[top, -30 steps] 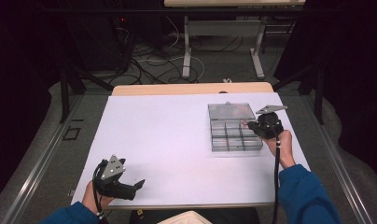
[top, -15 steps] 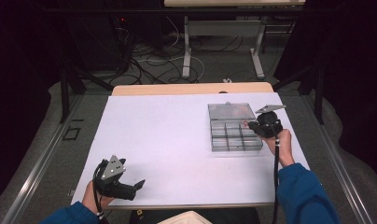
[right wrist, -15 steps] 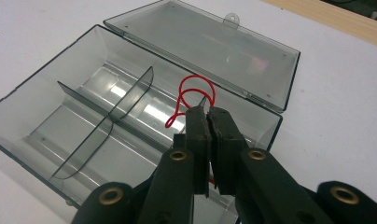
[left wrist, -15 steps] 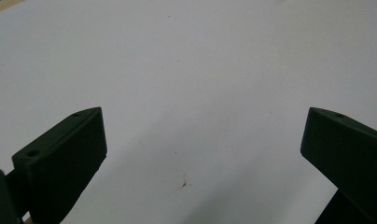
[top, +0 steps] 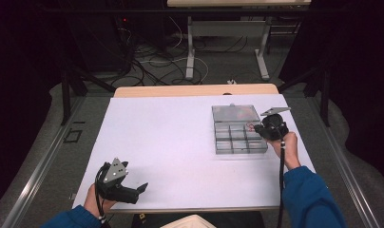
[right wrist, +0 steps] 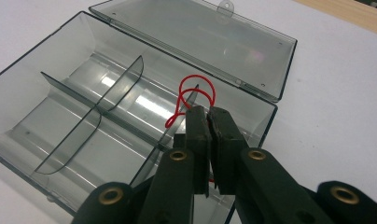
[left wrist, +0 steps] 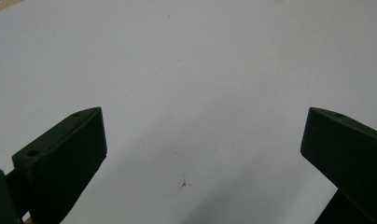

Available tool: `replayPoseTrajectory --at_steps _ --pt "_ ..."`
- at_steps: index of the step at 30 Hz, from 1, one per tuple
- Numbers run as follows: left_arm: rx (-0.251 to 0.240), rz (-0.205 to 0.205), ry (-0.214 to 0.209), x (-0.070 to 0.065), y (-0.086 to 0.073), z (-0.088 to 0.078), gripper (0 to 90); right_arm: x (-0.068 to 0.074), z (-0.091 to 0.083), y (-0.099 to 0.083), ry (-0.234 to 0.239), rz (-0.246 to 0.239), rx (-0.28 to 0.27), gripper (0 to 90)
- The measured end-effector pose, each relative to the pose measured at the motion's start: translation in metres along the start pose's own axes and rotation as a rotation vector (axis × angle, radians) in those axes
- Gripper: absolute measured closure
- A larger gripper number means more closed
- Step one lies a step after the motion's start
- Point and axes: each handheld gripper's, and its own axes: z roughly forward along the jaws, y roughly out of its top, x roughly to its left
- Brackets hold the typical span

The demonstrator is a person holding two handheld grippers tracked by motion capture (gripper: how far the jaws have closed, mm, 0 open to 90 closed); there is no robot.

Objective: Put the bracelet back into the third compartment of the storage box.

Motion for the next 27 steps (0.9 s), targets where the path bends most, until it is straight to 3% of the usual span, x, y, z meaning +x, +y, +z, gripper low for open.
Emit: replayPoseTrajectory --at_steps 16,27 --pt "0.001 -0.002 0.002 0.0 0.0 0.0 0.3 -0.002 0.004 -0.001 -0.014 -0.018 0.02 87.1" --pt "0.001 -0.001 0.003 -0.001 -0.001 -0.001 0.3 -0.001 0.017 -0.001 -0.035 -0.033 0.065 87.0"
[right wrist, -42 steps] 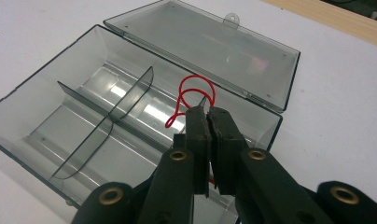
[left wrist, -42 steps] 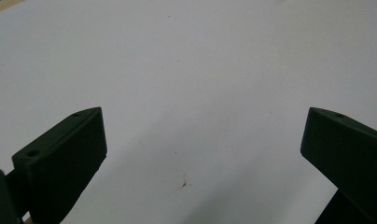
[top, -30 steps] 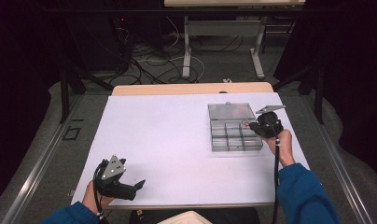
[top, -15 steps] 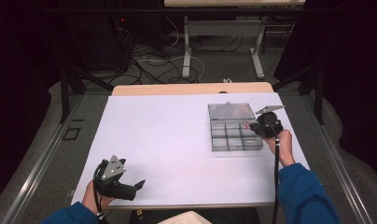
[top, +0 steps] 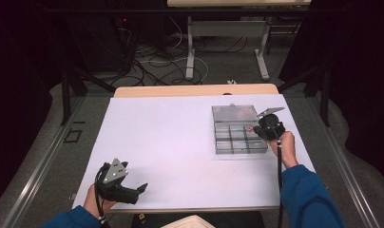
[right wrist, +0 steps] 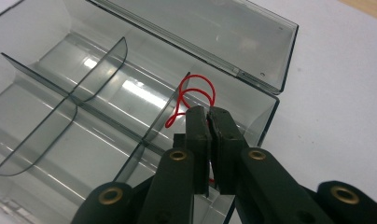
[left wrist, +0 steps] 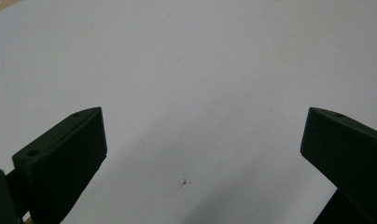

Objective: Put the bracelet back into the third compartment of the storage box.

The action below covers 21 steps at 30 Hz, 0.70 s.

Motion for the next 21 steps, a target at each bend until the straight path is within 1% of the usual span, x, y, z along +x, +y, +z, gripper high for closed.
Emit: replayPoseTrajectory --at_steps 3,5,6,7,8,9,11,13,16,17,18,19,20,21 --pt "-0.007 -0.008 -0.011 0.001 0.001 0.0 0.4 -0.002 0.003 0.0 -0.007 -0.006 0.007 87.0" --pt "-0.004 -0.01 -0.012 0.001 0.0 -0.001 0.4 -0.001 0.005 0.0 -0.015 -0.007 0.021 87.0" --pt "-0.01 -0.011 -0.01 0.001 0.0 -0.001 0.4 -0.002 0.007 0.0 -0.016 -0.007 0.021 87.0" --pt "-0.011 -0.012 -0.007 0.001 -0.001 -0.001 0.4 -0.002 0.008 0.0 -0.021 0.001 0.028 87.0" --pt "-0.014 -0.015 -0.009 0.002 -0.001 -0.001 0.4 -0.003 0.009 0.0 -0.024 -0.009 0.029 86.9" --pt "-0.013 -0.012 -0.011 0.002 0.0 -0.001 0.4 -0.003 0.01 0.0 -0.026 -0.006 0.027 86.8" --pt "-0.015 -0.01 -0.01 0.001 0.0 -0.001 0.4 -0.002 0.011 0.0 -0.034 -0.011 0.047 86.5" --pt "-0.004 -0.01 -0.013 0.002 0.0 -0.001 0.4 -0.002 0.012 0.0 -0.03 -0.001 0.047 86.5" --pt "-0.01 -0.005 -0.011 0.001 0.0 -0.001 0.4 -0.001 0.015 0.0 -0.036 -0.007 0.05 86.2" --pt "-0.003 -0.004 -0.013 0.002 0.0 -0.001 0.4 0.0 0.016 0.001 -0.045 -0.007 0.056 84.3" --pt "-0.006 -0.009 -0.009 0.001 0.0 0.0 0.4 -0.001 0.016 0.0 -0.045 -0.005 0.053 78.5" --pt "-0.002 -0.005 -0.011 0.001 0.0 -0.001 0.4 -0.001 0.016 0.0 -0.049 0.008 0.051 76.0" --pt "-0.012 -0.004 -0.012 0.001 0.0 -0.001 0.4 -0.001 0.015 0.0 -0.043 0.001 0.052 75.2" --pt "-0.009 -0.003 -0.01 0.001 0.0 -0.001 0.4 -0.002 0.013 0.001 -0.047 -0.003 0.035 73.5"
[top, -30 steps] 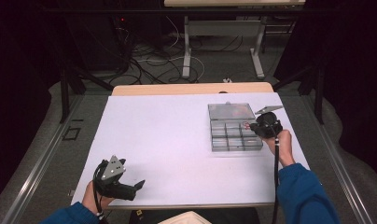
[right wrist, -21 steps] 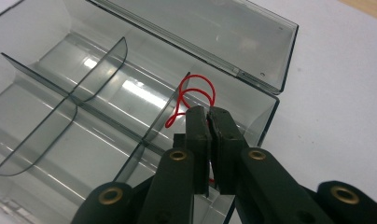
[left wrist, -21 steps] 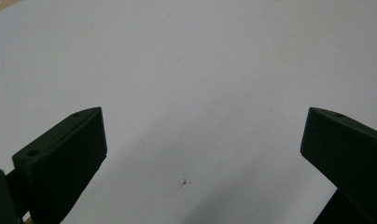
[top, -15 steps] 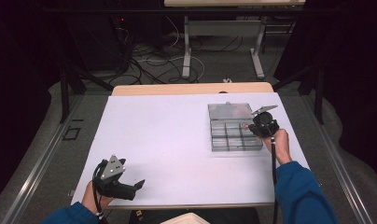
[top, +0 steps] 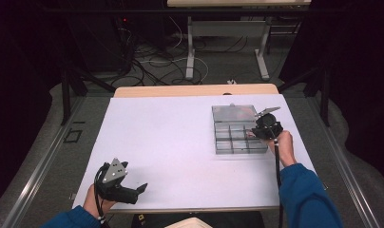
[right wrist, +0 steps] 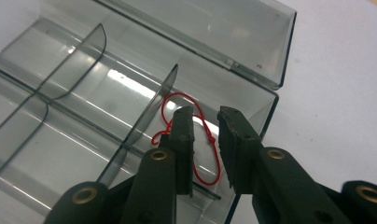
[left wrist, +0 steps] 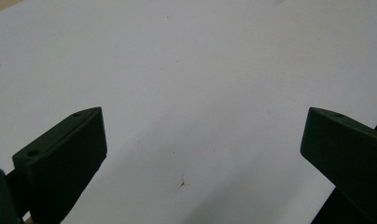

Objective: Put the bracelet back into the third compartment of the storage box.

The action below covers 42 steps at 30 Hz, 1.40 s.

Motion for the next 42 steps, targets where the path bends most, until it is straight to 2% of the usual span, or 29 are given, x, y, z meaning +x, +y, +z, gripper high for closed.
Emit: replayPoseTrajectory --at_steps 3,7,9,11,12,17,19,22,25,27,29,35,38,42 --pt "0.006 -0.004 0.001 0.0 0.0 0.0 0.4 -0.001 -0.005 0.001 0.015 -0.006 -0.028 67.7" --pt "0.009 0.002 0.002 -0.001 0.0 0.001 0.4 -0.001 -0.012 0.0 0.048 0.015 -0.047 58.5" --pt "0.006 -0.001 0.002 -0.001 0.0 0.0 0.4 0.0 -0.016 0.0 0.06 0.034 -0.044 52.9" --pt "0.013 -0.005 0.004 0.001 0.0 0.001 0.4 -0.002 -0.02 -0.001 0.084 0.032 -0.057 47.2" --pt "0.007 -0.009 0.006 0.0 -0.001 0.002 0.4 -0.001 -0.021 -0.001 0.095 0.049 -0.056 44.4" --pt "0.01 0.006 0.007 -0.002 0.0 0.001 0.3 -0.001 -0.026 -0.003 0.136 0.052 -0.049 28.5" --pt "0.012 -0.01 0.005 0.0 -0.001 0.002 0.4 0.0 -0.029 -0.004 0.166 0.061 -0.062 24.1" --pt "0.006 -0.003 0.008 -0.001 -0.001 0.002 0.4 0.003 -0.035 -0.007 0.198 0.068 -0.059 17.7" --pt "0.021 0.009 0.009 -0.001 -0.001 0.002 0.3 0.01 -0.04 -0.012 0.207 0.047 -0.062 15.0" --pt "0.015 0.002 0.007 -0.002 -0.001 0.002 0.3 0.016 -0.043 -0.016 0.21 0.03 -0.064 13.2" --pt "0.019 0.003 0.008 -0.001 -0.001 0.002 0.4 0.021 -0.048 -0.019 0.233 0.022 -0.073 9.3" --pt "0.018 -0.001 0.004 0.0 -0.001 0.002 0.3 0.041 -0.065 -0.035 0.259 -0.032 -0.111 1.5" --pt "0.018 -0.003 0.005 -0.001 -0.001 0.002 0.3 0.051 -0.073 -0.044 0.27 -0.068 -0.12 0.0" --pt "0.014 0.006 0.011 -0.001 0.0 0.003 0.3 0.062 -0.087 -0.055 0.268 -0.106 -0.166 0.0"
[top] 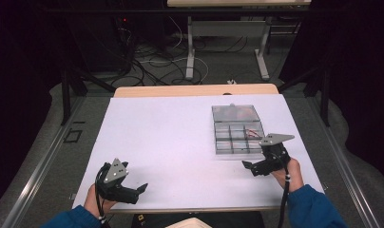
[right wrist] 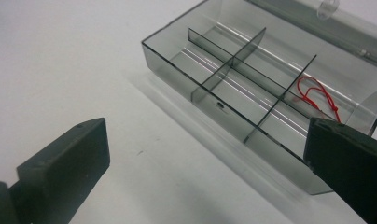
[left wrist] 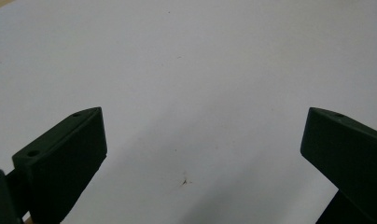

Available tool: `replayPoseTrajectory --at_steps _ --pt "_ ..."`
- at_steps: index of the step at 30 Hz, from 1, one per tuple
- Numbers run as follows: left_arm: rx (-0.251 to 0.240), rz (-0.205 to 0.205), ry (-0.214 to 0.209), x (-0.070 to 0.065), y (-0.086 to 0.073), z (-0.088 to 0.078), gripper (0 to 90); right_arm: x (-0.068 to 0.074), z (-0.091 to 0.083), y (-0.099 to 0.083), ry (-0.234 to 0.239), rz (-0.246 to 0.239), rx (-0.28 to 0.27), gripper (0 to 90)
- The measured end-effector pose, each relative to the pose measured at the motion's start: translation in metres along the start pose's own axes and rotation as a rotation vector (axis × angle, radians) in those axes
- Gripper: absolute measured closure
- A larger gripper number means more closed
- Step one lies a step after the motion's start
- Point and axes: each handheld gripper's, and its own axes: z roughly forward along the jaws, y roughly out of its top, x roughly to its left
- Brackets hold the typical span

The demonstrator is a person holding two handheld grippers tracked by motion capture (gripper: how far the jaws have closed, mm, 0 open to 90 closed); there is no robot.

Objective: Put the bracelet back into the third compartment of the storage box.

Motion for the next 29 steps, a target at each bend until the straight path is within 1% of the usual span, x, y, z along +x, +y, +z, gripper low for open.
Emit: replayPoseTrajectory --at_steps 1,2,3,4,7,10,11,12,13,16,18,19,20,21,22,23,25,27,28,29 --pt "0.0 0.002 -0.004 0.0 0.0 0.001 0.3 0.004 -0.002 -0.002 -0.004 -0.002 -0.015 0.0" --pt "0.012 0.006 -0.005 -0.001 0.0 0.001 0.3 0.006 -0.005 -0.004 -0.003 -0.007 -0.027 0.0" --pt "0.011 0.011 -0.004 -0.001 0.0 0.001 0.3 0.009 -0.008 -0.006 0.007 0.003 -0.031 0.0" --pt "0.011 0.011 -0.002 -0.001 0.0 0.001 0.3 0.011 -0.01 -0.008 0.009 -0.003 -0.034 0.0" --pt "0.01 0.004 0.0 0.0 0.0 0.001 0.3 0.019 -0.014 -0.016 0.015 -0.028 -0.035 0.0" --pt "0.006 0.005 0.004 0.0 -0.001 0.001 0.3 0.026 -0.018 -0.022 0.032 -0.022 -0.03 0.0" --pt "0.008 0.007 0.004 -0.001 0.0 0.0 0.3 0.027 -0.019 -0.024 0.031 -0.026 -0.038 0.0" --pt "0.01 0.005 0.004 -0.001 0.0 0.001 0.3 0.03 -0.02 -0.025 0.03 -0.026 -0.031 0.0" --pt "0.01 0.009 0.004 -0.001 0.0 0.001 0.3 0.031 -0.021 -0.027 0.032 -0.042 -0.035 0.0" --pt "0.018 0.007 0.002 -0.001 0.0 0.0 0.3 0.036 -0.025 -0.031 0.031 -0.039 -0.037 0.0" --pt "0.021 0.001 0.0 -0.001 0.0 0.0 0.3 0.038 -0.026 -0.034 0.029 -0.063 -0.041 0.0" --pt "0.017 0.004 0.0 -0.001 0.0 0.0 0.3 0.039 -0.028 -0.036 0.036 -0.08 -0.044 0.0" --pt "0.016 0.01 0.002 -0.001 0.0 0.0 0.3 0.042 -0.028 -0.038 0.035 -0.073 -0.053 0.0" --pt "0.016 0.011 0.003 -0.001 0.0 0.001 0.3 0.043 -0.03 -0.039 0.037 -0.083 -0.032 0.0" --pt "0.015 0.012 0.003 -0.001 0.0 0.0 0.3 0.044 -0.03 -0.04 0.035 -0.081 -0.043 0.0" --pt "0.015 0.013 0.003 -0.001 0.0 0.0 0.3 0.045 -0.031 -0.041 0.042 -0.091 -0.039 0.0" --pt "0.01 0.012 0.004 -0.002 0.0 0.001 0.2 0.047 -0.033 -0.043 0.039 -0.093 -0.038 0.0" --pt "0.018 0.007 -0.002 -0.002 0.0 0.001 0.3 0.048 -0.035 -0.044 0.047 -0.097 -0.039 0.0" --pt "0.019 0.017 0.002 -0.002 0.0 0.001 0.2 0.049 -0.037 -0.044 0.05 -0.103 -0.042 0.0" --pt "0.018 0.018 0.006 -0.002 0.0 0.002 0.2 0.048 -0.037 -0.045 0.048 -0.111 -0.063 0.0"
